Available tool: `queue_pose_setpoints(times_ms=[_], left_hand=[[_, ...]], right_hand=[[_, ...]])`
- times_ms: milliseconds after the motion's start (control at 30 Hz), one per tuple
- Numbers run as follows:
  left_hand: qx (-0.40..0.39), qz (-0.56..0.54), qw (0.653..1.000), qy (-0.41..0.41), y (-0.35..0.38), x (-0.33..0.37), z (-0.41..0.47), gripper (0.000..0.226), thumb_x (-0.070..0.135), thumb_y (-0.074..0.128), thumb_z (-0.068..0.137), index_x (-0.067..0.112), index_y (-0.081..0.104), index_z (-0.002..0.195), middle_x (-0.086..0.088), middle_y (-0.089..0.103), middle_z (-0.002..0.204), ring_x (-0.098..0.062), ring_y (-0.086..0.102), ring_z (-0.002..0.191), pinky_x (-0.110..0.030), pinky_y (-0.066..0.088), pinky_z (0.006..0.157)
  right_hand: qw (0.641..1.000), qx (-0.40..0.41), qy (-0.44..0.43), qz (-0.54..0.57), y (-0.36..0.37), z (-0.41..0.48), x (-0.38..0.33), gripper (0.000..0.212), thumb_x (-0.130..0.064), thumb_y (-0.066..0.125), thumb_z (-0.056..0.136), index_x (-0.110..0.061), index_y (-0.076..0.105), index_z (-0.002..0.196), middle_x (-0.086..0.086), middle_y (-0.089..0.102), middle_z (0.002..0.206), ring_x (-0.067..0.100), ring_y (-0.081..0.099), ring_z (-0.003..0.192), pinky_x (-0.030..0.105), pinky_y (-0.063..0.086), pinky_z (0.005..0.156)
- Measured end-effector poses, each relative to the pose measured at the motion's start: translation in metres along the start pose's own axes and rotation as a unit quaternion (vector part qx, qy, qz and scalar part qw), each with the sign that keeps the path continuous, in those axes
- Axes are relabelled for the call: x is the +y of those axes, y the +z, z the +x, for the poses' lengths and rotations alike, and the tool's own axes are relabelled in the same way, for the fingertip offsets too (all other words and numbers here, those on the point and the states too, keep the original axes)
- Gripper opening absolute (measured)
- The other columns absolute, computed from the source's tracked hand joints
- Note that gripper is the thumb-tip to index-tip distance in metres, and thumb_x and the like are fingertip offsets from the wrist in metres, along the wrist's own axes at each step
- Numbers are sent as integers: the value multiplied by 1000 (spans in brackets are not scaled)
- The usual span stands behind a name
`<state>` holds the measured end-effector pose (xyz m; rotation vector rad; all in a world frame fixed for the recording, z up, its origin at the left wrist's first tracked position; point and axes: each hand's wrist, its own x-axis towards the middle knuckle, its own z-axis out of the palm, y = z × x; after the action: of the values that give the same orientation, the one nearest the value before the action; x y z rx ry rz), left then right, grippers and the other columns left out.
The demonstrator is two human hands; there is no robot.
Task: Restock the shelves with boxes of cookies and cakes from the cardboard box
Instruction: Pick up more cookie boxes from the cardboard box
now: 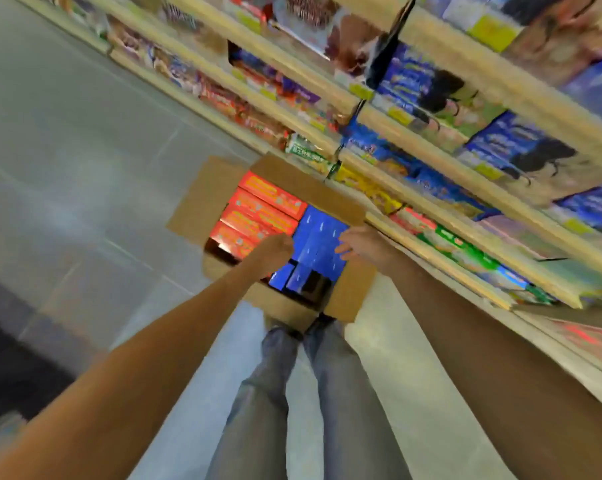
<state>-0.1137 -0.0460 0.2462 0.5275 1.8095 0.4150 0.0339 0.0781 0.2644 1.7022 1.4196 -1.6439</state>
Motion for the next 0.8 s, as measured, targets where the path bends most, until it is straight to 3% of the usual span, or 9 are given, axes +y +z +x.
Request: queue_pose_setpoints(times_ms=[67,133,233,300,367,467,600,667,800], left_hand=[[-9,-2,1000,-6,15,-27,17,13,7,50,92,0,62,92,-9,52,80,-14,51,66,-17,44,66],[-7,-29,998,-47,34,-56,30,10,12,55,86,18,57,79,-8,54,78,-9,52,65,-16,36,58],[-13,-33,995,-92,67,-103,66,30,13,45,96,8,55,123,-15,58,123,-23,56,110,-26,46,87],[-6,-40,994,-106,90,-128,88,38,10,45,95,2,47,131,-18,53,134,-33,51,123,-35,42,98],[-5,-53,991,-122,114,-151,111,44,10,45,93,4,43,136,-17,49,138,-32,48,126,-32,40,96],[-25,-37,993,-112,148,-179,153,52,10,46,94,10,32,145,-10,40,146,-26,43,131,-26,35,97],[-3,14,997,-73,178,-210,206,59,7,48,90,8,28,146,-14,31,150,-33,30,138,-40,27,113],[17,20,998,-56,188,-223,225,61,6,47,88,7,27,146,-14,31,149,-33,27,139,-38,26,112],[43,41,997,-53,197,-233,238,57,2,43,88,4,31,143,-16,38,144,-31,34,134,-36,32,104]], right_hand=[[999,-21,23,11,24,31,23,20,-14,42,99,-5,51,115,10,60,80,20,53,63,35,42,72],[998,-44,50,14,49,62,50,23,-14,42,100,-4,50,119,18,65,99,21,53,66,39,45,81],[993,-61,102,25,83,114,94,31,-17,43,99,0,48,126,17,63,103,27,61,81,41,49,94],[990,-64,120,36,101,141,112,27,-16,40,100,-3,50,121,16,62,106,26,59,86,40,50,89],[988,-51,136,55,117,168,126,21,-15,39,99,-6,51,114,16,63,116,26,60,86,39,51,83],[986,-38,153,61,137,220,150,28,-16,39,99,-4,50,122,14,60,123,26,62,94,34,52,73],[985,-24,163,60,154,276,180,30,-18,42,99,-2,50,123,14,57,116,23,56,94,39,50,88],[982,-17,172,74,162,299,191,32,-23,45,98,-2,49,122,13,54,118,22,52,98,37,49,88],[979,-17,171,110,173,321,200,63,-43,51,94,-7,32,143,10,46,136,27,49,122,37,45,95]])
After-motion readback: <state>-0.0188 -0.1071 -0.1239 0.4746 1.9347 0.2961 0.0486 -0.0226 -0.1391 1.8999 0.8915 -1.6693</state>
